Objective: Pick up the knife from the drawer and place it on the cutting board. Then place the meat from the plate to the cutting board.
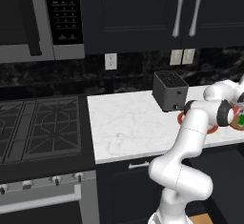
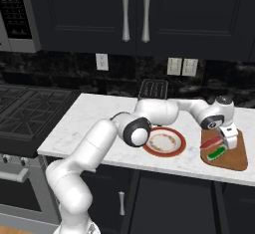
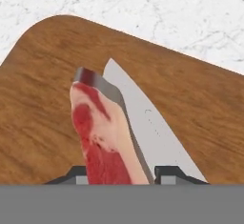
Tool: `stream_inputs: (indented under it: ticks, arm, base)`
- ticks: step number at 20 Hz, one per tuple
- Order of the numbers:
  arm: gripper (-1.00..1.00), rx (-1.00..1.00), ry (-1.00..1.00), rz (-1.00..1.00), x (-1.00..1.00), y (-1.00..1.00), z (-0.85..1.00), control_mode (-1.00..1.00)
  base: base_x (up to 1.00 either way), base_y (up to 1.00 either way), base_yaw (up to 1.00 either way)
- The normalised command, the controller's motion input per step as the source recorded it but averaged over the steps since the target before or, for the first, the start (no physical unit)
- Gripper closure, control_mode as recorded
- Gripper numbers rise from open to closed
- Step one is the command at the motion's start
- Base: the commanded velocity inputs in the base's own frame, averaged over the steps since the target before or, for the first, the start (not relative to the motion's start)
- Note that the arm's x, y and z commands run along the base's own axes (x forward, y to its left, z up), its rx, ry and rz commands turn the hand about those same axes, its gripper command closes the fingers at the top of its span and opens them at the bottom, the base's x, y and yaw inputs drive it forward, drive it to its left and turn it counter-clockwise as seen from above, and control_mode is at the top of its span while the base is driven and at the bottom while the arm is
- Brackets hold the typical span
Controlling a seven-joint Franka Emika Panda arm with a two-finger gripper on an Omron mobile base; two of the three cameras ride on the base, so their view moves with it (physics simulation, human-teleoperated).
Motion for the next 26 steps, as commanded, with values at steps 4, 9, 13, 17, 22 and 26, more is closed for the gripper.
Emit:
stream_inputs:
  ticks: [4, 9, 13, 17, 22, 26]
  arm:
    - [-1.00, 0.00, 0.00, 0.00, 0.00, 0.00, -0.04, -1.00]
    - [-1.00, 0.00, 0.00, -0.01, -0.06, 0.00, 0.02, -1.00]
    - [-1.00, 0.00, 0.00, -0.05, -0.51, 0.00, 0.57, -1.00]
    - [-1.00, 0.00, 0.01, -0.04, -0.78, 0.26, 0.75, -1.00]
    - [-1.00, 0.00, 0.06, -0.06, -0.84, 0.71, 0.52, -1.00]
    - [-1.00, 0.00, 0.01, -0.05, -0.82, 0.95, 0.31, -1.00]
  base:
    - [0.00, 0.00, 0.00]
    - [0.00, 0.00, 0.00]
    - [0.00, 0.00, 0.00]
    - [0.00, 0.00, 0.00]
    - [0.00, 0.00, 0.00]
    - [0.00, 0.00, 0.00]
